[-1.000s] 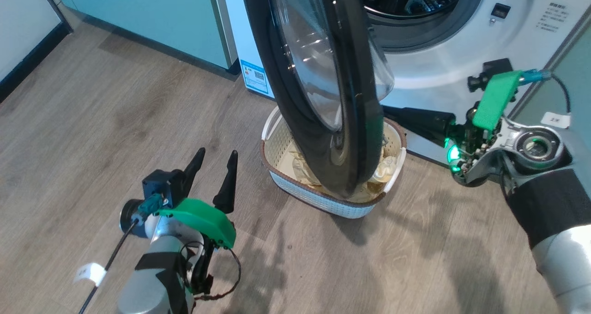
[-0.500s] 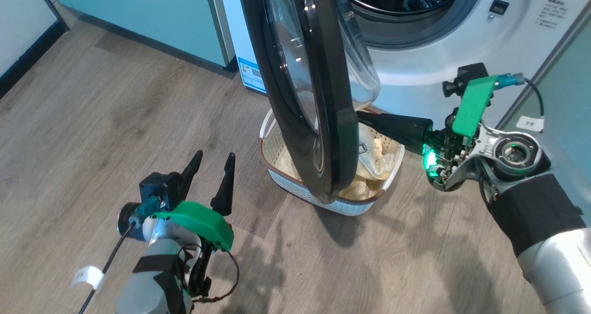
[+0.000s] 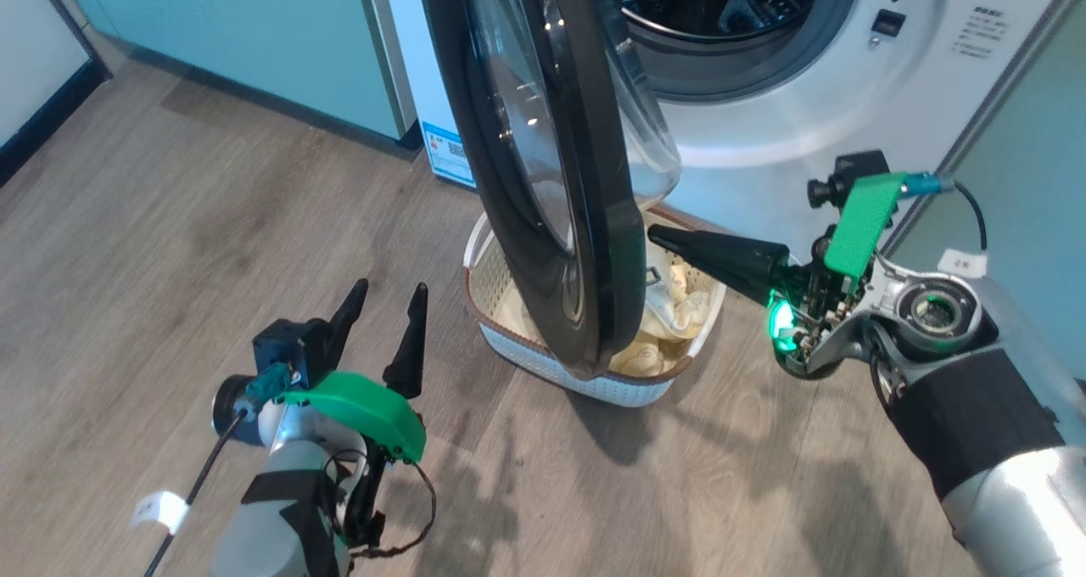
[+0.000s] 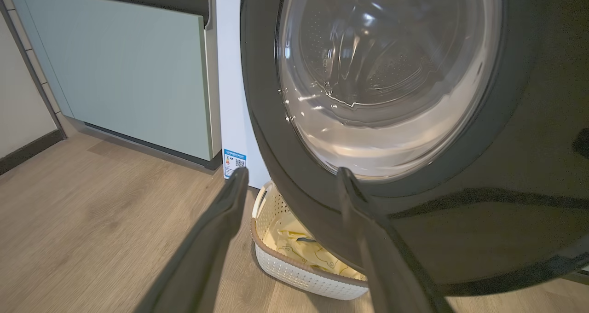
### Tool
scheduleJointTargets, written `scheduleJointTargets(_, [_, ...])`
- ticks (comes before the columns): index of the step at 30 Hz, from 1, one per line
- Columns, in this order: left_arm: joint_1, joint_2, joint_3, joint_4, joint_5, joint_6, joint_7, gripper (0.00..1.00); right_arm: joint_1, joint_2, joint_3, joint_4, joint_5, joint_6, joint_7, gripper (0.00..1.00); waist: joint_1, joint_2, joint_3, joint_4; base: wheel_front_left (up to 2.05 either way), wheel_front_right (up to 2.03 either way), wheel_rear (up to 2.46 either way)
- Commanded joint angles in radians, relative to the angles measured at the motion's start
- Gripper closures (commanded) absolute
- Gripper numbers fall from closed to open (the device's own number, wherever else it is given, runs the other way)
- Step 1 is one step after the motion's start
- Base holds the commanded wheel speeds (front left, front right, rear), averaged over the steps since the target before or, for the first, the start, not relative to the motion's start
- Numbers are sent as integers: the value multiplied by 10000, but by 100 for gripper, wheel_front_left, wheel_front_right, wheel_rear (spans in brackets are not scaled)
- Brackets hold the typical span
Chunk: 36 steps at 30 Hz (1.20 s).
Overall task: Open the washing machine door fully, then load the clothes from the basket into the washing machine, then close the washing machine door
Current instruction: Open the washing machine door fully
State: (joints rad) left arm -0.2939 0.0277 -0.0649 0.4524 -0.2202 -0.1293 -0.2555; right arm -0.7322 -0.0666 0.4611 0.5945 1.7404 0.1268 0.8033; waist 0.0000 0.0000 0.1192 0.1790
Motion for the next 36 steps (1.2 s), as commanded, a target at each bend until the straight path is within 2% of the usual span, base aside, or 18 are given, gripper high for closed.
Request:
scheduleJointTargets(1, [-205, 225, 367, -258, 73, -5, -63, 0, -108, 163, -99, -383, 46, 39, -192, 100, 0, 0, -91, -68, 0, 0, 0])
scheduleJointTargets(2, [-191, 225, 365, -251, 75, -5, -63, 0, -51, 163, -134, -391, 31, 39, -272, 87, 0, 0, -136, -98, 0, 0, 0])
scheduleJointTargets(3, [-175, 225, 371, -238, 75, -6, -63, 0, 9, 163, -175, -394, 6, 39, -371, 66, 0, 0, -190, -133, 0, 0, 0])
scheduleJointTargets(4, [-161, 225, 380, -220, 71, -7, -63, 0, 73, 163, -219, -402, -20, 39, -475, 34, 0, 0, -243, -166, 0, 0, 0])
scheduleJointTargets(5, [-157, 225, 402, -185, 81, -8, -63, 0, 142, 163, -254, -418, -37, 39, -541, 8, 0, 0, -297, -199, 0, 0, 0])
scheduleJointTargets(6, [-157, 226, 427, -153, 97, -8, -63, 0, 212, 163, -289, -446, -79, 39, -597, 0, 0, 0, -355, -237, 0, 0, 0])
scheduleJointTargets(12, [-108, 329, 514, -55, 62, -11, -63, 0, 642, 163, -601, -759, -465, 39, -1076, 0, 0, 0, -672, -470, 0, 0, 0])
scheduleJointTargets(21, [-68, 819, 712, -34, -155, -12, -63, 0, 1446, -171, -1100, -1681, -1873, 39, -2694, 0, 0, 0, -950, -1023, 0, 0, 0])
scheduleJointTargets(27, [34, 1150, 824, -73, -244, -12, -63, 0, 2094, -1090, -822, -2534, -3104, 39, -4812, 0, 0, 0, -1049, -1424, 0, 0, 0])
scheduleJointTargets(36, [316, 1567, 984, -133, -418, -13, -63, 0, 3133, -2574, 254, -3210, -4094, 39, -7960, 0, 0, 0, -1340, -1879, 0, 0, 0])
